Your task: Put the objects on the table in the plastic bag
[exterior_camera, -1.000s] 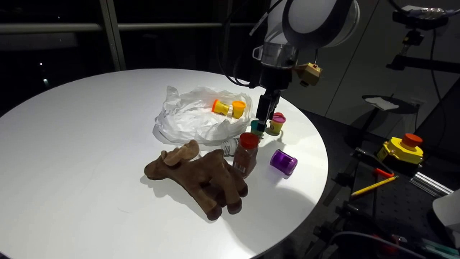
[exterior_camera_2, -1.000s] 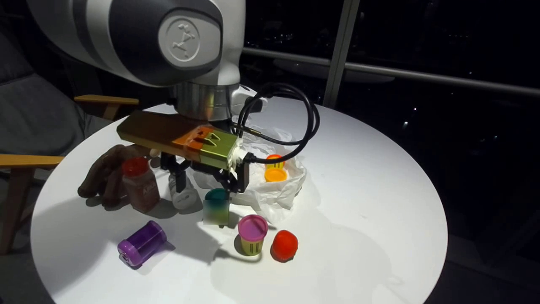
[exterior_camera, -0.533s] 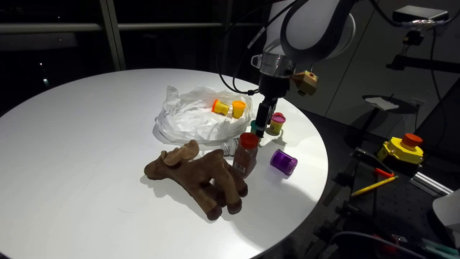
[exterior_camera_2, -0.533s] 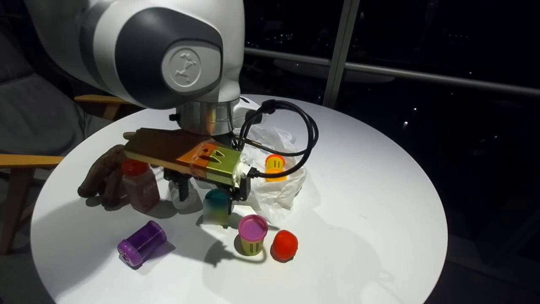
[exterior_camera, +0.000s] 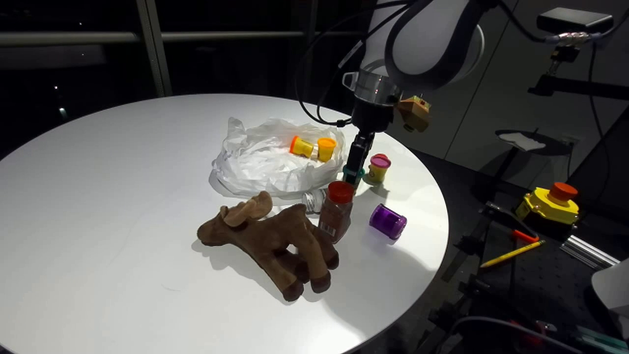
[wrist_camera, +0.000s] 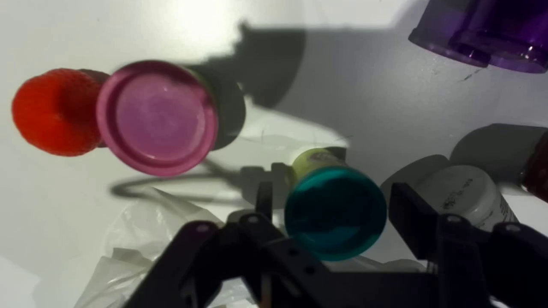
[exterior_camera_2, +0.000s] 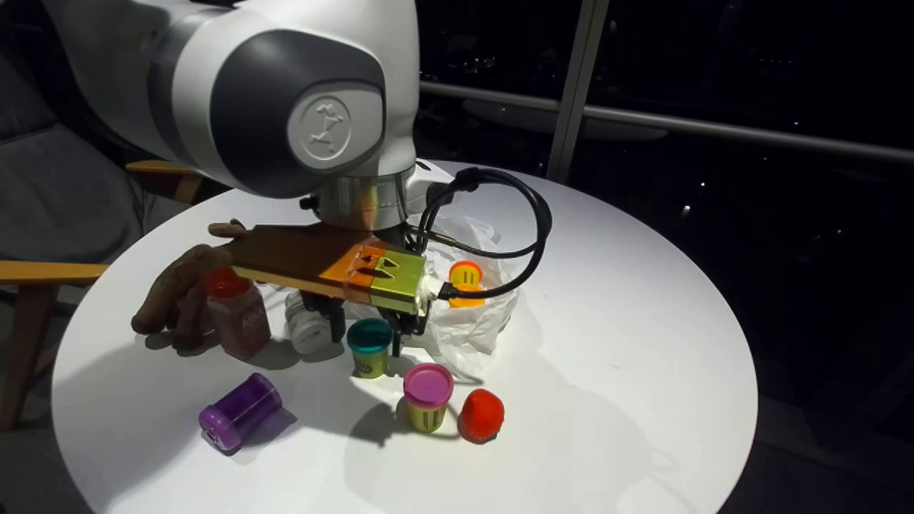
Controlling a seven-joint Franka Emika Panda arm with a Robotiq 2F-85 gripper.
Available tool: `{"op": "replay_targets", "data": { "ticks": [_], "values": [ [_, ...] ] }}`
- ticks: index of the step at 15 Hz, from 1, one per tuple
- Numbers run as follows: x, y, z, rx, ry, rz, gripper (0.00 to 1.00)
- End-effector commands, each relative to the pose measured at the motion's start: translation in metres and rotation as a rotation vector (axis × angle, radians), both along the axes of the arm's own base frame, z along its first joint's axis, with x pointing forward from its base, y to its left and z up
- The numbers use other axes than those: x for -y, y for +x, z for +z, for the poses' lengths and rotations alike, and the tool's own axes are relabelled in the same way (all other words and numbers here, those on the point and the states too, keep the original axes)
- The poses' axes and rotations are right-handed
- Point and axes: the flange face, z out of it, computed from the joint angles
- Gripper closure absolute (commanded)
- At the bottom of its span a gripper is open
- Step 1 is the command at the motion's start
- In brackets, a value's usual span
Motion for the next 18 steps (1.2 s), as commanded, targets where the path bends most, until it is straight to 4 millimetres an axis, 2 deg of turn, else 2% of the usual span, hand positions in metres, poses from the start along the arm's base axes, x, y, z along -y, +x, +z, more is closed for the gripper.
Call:
{"op": "replay_targets", "data": {
  "ticks": [1, 3, 5, 8, 11, 13, 16, 18],
  "values": [
    [0.006, 0.007, 0.001, 0.034, -0.023, 0.016, 0.61],
    [0.007, 0.008, 0.006, 0.029, -0.028, 0.023, 0.77],
    [0.003, 0.013, 0.019, 0.029, -0.049, 0.032, 0.77],
    [-0.009, 0.028, 0.055, 0.015, -0.091, 0.043, 0.77],
    [-0.028, 0.053, 0.092, 0.025, -0.108, 0.06, 0.77],
    [-0.035, 0.069, 0.107, 0.035, -0.112, 0.071, 0.77],
    [-0.032, 0.088, 0.106, 0.044, -0.115, 0.071, 0.77],
    [-0.023, 0.092, 0.094, 0.041, -0.113, 0.065, 0.77]
  ]
}}
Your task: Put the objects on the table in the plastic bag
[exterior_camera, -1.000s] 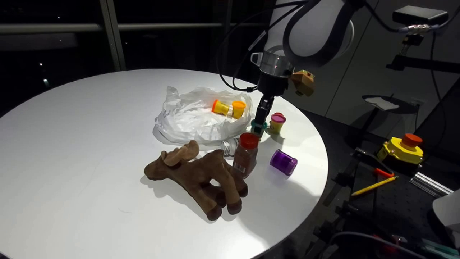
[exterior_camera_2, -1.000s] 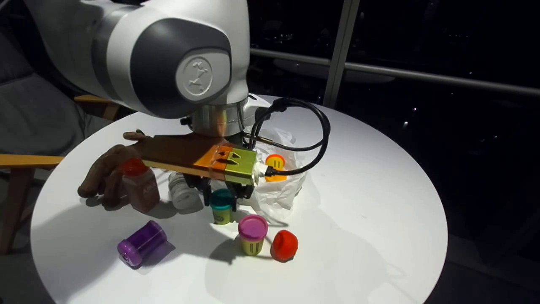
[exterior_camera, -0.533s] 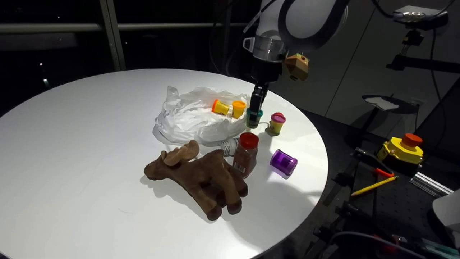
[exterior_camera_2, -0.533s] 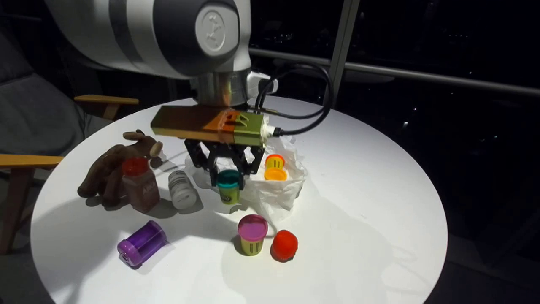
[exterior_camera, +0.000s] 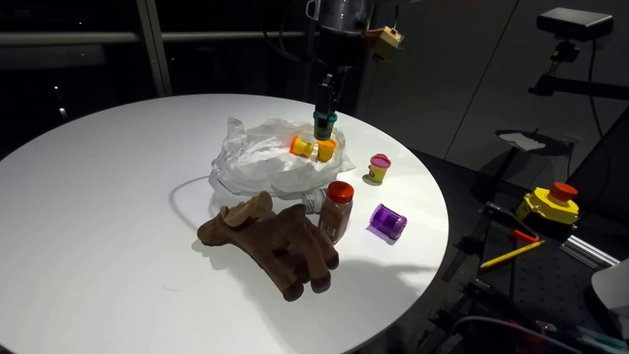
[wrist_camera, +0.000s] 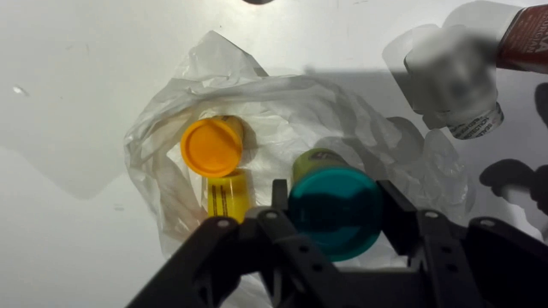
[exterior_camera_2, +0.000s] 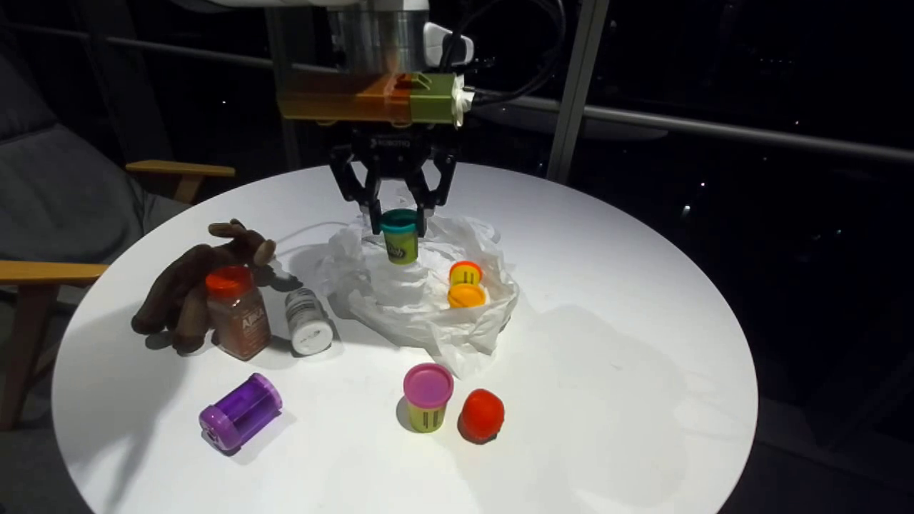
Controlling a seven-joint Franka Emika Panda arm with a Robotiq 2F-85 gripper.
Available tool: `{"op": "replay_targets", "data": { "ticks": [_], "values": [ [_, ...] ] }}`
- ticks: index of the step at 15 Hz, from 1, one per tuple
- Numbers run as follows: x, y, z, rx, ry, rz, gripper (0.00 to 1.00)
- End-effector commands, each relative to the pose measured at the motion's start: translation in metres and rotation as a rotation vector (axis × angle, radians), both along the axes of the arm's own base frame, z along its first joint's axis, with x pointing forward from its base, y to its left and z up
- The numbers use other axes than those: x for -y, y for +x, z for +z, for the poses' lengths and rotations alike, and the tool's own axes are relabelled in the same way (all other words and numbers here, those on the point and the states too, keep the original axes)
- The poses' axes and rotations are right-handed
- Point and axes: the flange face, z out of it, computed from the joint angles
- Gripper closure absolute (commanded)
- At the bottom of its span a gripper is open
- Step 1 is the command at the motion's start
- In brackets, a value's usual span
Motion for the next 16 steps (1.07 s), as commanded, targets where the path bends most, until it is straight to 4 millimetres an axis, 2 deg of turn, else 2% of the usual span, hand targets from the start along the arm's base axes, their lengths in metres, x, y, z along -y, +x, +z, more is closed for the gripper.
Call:
{"op": "replay_targets", "data": {
  "ticks": [1, 5, 7, 16],
  "values": [
    [0.016, 0.013, -0.021, -0.022, -0.012, -0.014, 0.77],
    [0.034, 0.004, -0.063, -0.098, 0.015, -0.045, 0.77],
    [0.036, 0.004, -0.072, -0.095, 0.034, -0.048, 0.77],
    [0.019, 0.016, -0.064, 0.022, 0.095, -0.021, 0.77]
  ]
}}
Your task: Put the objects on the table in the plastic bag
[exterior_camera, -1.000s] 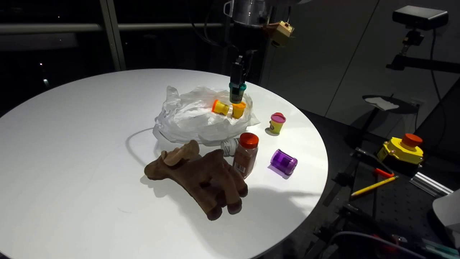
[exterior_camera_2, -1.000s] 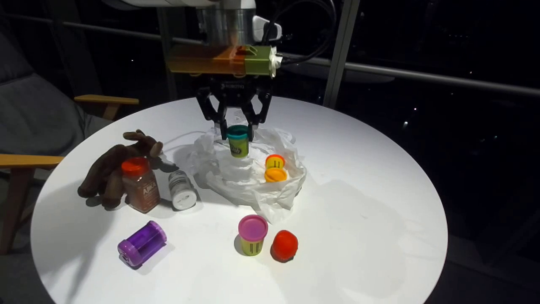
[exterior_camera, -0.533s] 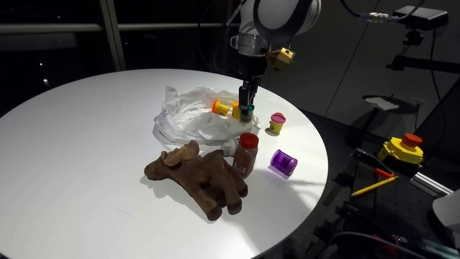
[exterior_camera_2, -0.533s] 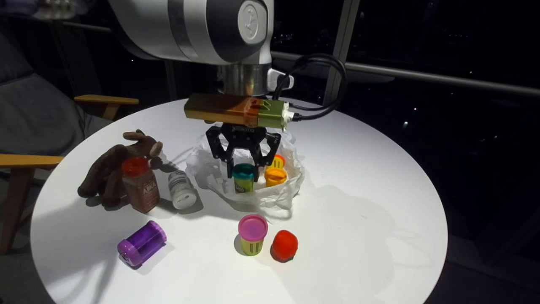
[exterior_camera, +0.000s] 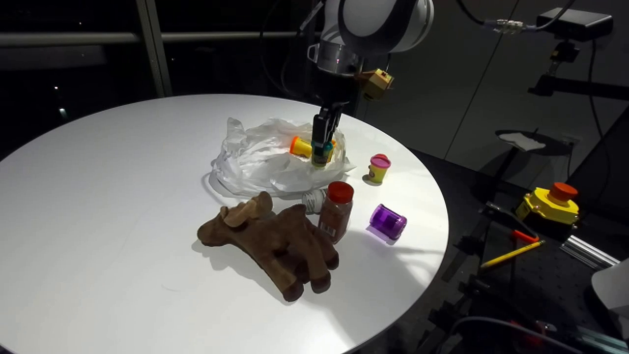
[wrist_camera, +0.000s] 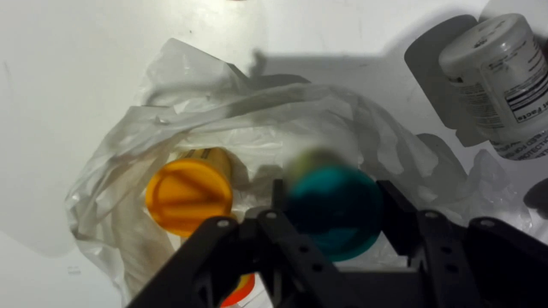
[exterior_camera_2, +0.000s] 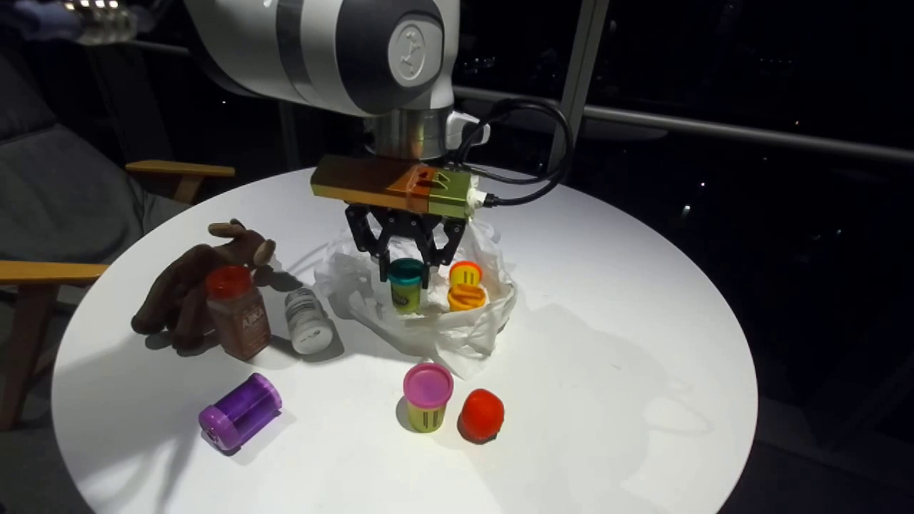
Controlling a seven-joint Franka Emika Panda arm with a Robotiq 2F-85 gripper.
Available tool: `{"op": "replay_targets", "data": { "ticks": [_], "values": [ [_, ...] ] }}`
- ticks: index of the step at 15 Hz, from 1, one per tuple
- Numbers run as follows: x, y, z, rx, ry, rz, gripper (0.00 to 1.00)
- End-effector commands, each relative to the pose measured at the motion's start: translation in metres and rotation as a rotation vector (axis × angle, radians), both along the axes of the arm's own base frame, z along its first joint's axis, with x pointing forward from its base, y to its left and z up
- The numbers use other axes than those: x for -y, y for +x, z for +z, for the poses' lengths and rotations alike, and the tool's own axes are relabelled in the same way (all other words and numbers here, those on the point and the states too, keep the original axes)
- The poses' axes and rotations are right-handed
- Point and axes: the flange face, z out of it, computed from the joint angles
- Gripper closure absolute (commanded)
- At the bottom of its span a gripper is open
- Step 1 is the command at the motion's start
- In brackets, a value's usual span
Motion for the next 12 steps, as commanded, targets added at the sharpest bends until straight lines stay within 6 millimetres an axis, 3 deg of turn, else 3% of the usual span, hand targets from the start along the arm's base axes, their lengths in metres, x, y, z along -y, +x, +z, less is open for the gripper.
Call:
{"op": "replay_targets", "data": {
  "ticks": [1, 6, 7, 8, 9, 12],
  "values": [
    [0.0, 0.01, 0.001, 0.061, 0.011, 0.021, 0.77],
    [0.001, 0.014, -0.026, 0.113, 0.01, 0.024, 0.77],
    [0.0, 0.013, -0.03, 0.112, 0.009, 0.027, 0.69],
    [0.0, 0.012, -0.031, 0.11, 0.007, 0.033, 0.27],
    [-0.001, 0.012, -0.031, 0.112, 0.005, 0.037, 0.25],
    [-0.007, 0.013, -0.007, 0.121, 0.006, 0.04, 0.01]
  ]
}}
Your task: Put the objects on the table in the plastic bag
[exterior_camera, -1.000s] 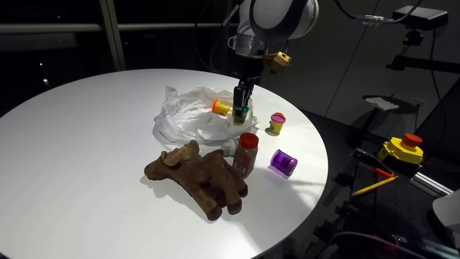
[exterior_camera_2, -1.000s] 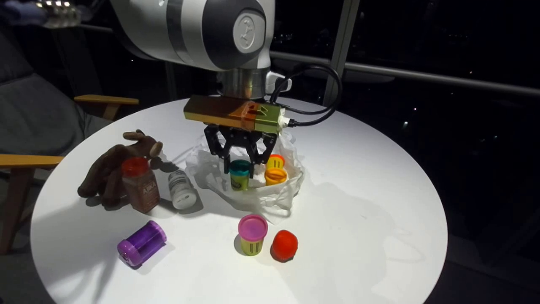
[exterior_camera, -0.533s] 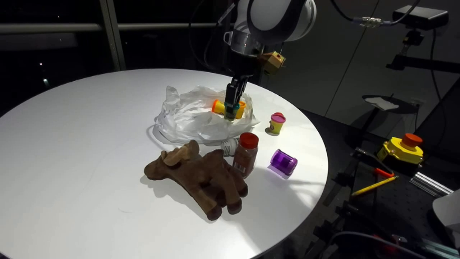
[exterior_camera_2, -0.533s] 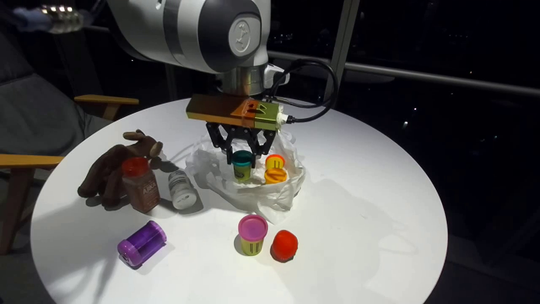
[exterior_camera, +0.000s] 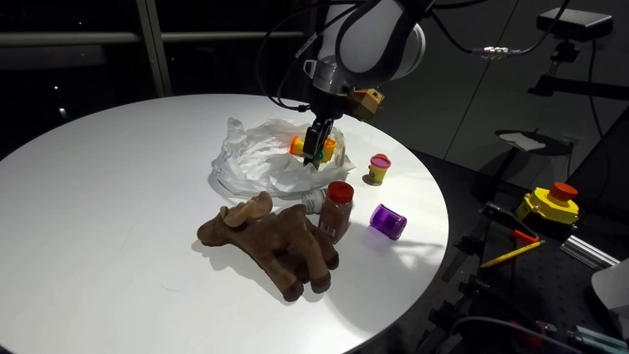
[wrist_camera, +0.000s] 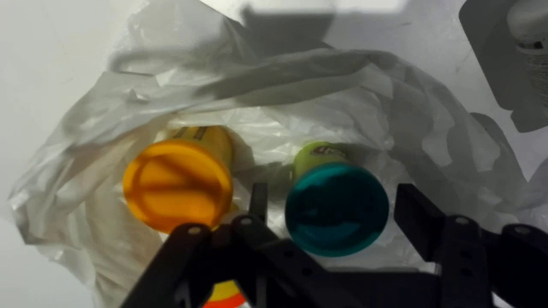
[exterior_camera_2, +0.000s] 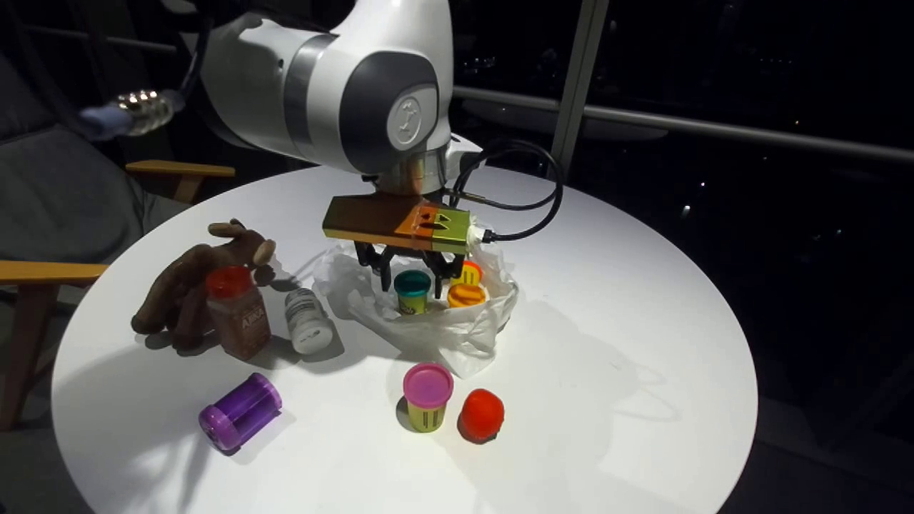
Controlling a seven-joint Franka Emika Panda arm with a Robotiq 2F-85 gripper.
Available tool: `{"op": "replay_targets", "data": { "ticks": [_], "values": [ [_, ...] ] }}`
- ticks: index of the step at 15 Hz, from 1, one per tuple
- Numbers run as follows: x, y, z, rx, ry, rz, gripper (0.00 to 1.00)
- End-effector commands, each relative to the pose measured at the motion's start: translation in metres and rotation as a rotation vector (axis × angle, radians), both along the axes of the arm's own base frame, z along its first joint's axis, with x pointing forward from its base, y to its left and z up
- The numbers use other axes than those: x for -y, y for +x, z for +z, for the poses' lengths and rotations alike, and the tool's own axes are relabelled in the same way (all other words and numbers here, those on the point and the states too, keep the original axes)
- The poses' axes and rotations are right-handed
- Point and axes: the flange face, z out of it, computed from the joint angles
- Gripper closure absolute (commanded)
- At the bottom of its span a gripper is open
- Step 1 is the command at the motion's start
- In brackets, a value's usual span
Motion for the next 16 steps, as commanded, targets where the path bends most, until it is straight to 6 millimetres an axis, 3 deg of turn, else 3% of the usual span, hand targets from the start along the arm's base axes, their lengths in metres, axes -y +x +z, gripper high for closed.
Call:
{"op": "replay_targets", "data": {
  "ticks": [1, 4, 9, 12, 14, 16],
  "values": [
    [-0.007, 0.007, 0.039, 0.024, -0.003, 0.003, 0.0],
    [-0.003, 0.004, 0.08, 0.039, -0.027, -0.035, 0.0],
    [0.028, -0.019, 0.148, 0.009, -0.09, -0.116, 0.0],
    [0.046, -0.044, 0.162, -0.06, -0.094, -0.135, 0.0],
    [0.055, -0.06, 0.157, -0.098, -0.086, -0.136, 0.0],
    [0.064, -0.077, 0.138, -0.136, -0.074, -0.138, 0.0]
  ]
}}
